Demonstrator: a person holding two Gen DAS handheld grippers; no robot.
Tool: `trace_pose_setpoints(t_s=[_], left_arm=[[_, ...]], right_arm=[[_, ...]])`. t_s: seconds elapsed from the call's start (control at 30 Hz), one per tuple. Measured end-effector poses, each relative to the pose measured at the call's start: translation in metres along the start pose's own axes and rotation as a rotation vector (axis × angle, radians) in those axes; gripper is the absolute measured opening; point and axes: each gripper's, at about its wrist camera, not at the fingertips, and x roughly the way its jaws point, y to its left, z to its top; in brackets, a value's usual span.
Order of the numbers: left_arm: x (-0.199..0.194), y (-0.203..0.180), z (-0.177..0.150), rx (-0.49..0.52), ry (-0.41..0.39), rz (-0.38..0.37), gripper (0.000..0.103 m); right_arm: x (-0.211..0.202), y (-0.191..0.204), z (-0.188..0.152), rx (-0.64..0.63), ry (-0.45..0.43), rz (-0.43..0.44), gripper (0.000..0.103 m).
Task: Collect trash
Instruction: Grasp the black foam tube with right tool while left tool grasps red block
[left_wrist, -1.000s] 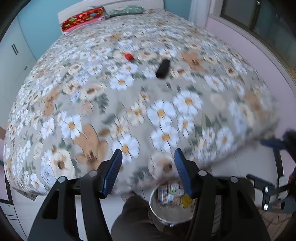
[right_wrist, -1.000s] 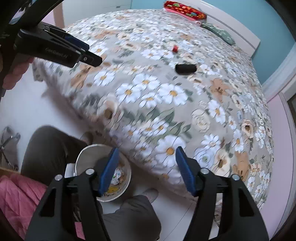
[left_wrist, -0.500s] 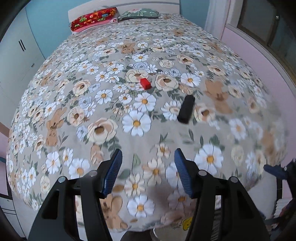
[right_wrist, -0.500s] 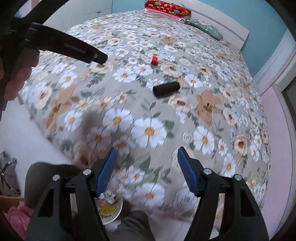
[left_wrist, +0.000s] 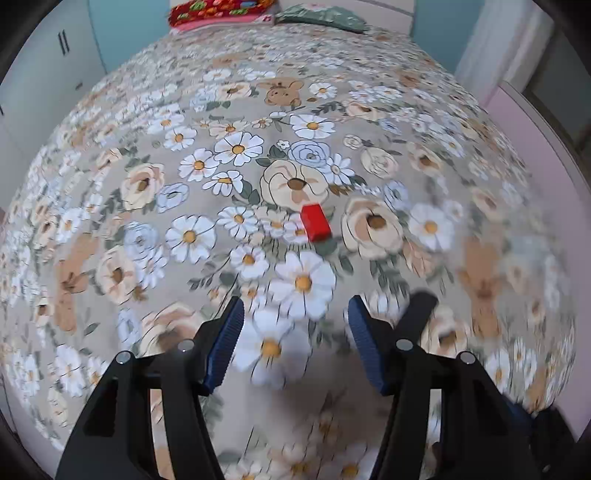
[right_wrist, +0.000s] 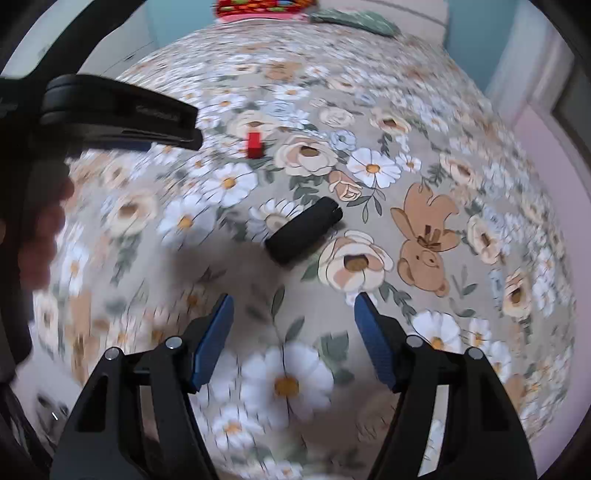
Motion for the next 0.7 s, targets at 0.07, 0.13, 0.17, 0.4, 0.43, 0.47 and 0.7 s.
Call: trace_pose_setpoints(t_s=[0.07, 0.13, 0.17, 0.4, 0.43, 0.47, 0.7], left_arm=[[0.017, 0.001, 0.011, -0.026, 0.011, -0.001, 0.061], [0.036, -0.001, 0.022, -0.035, 0.018, -0.006, 0.061], [0.042, -0.002, 0.026, -0.038, 0.016, -0.006, 0.061], [0.097, -0.007, 0.051, -0.087, 0.019, -0.035, 0.061], [0.103, -0.008, 0.053, -0.085, 0.016, -0.035, 0.061], [0.112, -0.011, 0.056, -0.079, 0.016, -0.025, 0.061], [0.144, -0.020, 0.059, -0.064, 0.011, 0.025, 0.060]], right_arm=[[0.016, -0.004, 0.010, 0.035, 0.006, 0.000, 0.068], [0.033, -0.007, 0.017, 0.057, 0.019, -0.008, 0.068], [0.042, -0.009, 0.021, 0.069, 0.026, -0.021, 0.068], [0.091, -0.022, 0.037, 0.211, 0.025, -0.068, 0.068], [0.094, -0.021, 0.037, 0.220, 0.011, -0.074, 0.068], [0.098, -0.019, 0.039, 0.231, -0.012, -0.082, 0.068], [0.108, -0.006, 0.038, 0.232, -0.064, -0.136, 0.068]])
